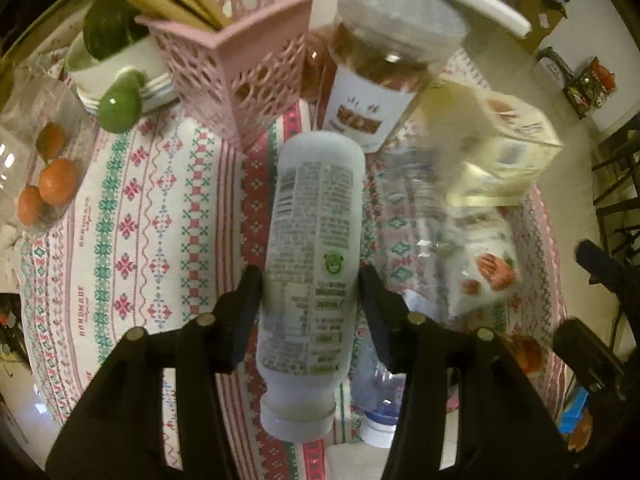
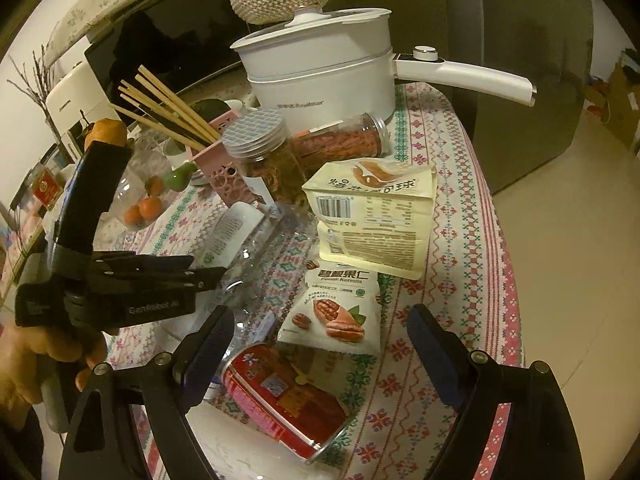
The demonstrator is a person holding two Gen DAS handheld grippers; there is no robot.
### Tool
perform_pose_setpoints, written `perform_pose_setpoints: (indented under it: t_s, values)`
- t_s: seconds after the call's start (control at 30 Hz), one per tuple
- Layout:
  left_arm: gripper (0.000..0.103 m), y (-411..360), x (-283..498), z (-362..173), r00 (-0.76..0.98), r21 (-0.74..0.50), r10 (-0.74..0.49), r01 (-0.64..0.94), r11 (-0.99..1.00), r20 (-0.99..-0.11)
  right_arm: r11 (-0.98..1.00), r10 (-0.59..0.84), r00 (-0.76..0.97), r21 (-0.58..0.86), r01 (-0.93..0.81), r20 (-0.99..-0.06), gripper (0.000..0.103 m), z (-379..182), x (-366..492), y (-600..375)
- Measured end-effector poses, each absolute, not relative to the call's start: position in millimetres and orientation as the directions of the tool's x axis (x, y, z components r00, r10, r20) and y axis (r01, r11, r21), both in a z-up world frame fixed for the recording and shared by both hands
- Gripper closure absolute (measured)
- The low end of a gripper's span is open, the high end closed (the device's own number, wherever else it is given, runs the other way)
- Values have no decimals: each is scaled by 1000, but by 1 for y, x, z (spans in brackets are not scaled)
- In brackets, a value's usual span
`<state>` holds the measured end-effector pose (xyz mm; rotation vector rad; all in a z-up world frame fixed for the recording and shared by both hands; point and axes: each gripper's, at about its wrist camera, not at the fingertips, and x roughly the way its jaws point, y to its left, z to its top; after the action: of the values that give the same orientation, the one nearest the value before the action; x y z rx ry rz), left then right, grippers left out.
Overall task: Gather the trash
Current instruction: 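Grasp the white plastic bottle with the left tool, then grasp the clear plastic water bottle with the right tool while the left holds its bottle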
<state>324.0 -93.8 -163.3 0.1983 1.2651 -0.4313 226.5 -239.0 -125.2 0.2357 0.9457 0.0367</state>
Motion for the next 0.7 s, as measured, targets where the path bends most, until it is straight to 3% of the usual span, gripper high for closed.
perform_pose_setpoints:
  t_s: [0.23,0.47,0.7]
  values:
    - [52,-85,322,-168,252,-127,-234,377,917,-939,973,127,564,213,89,-816,14,-121,227,-241]
    - [52,-40,292,-137,358,-119,-262,373,920,-896,979,134,529,195,60,-838,14,-121,240,-228]
    - [52,-4,267,-104,416,-149,-295,348,926,-860,946,243,464,314,81,-852,20,-140,271,-209]
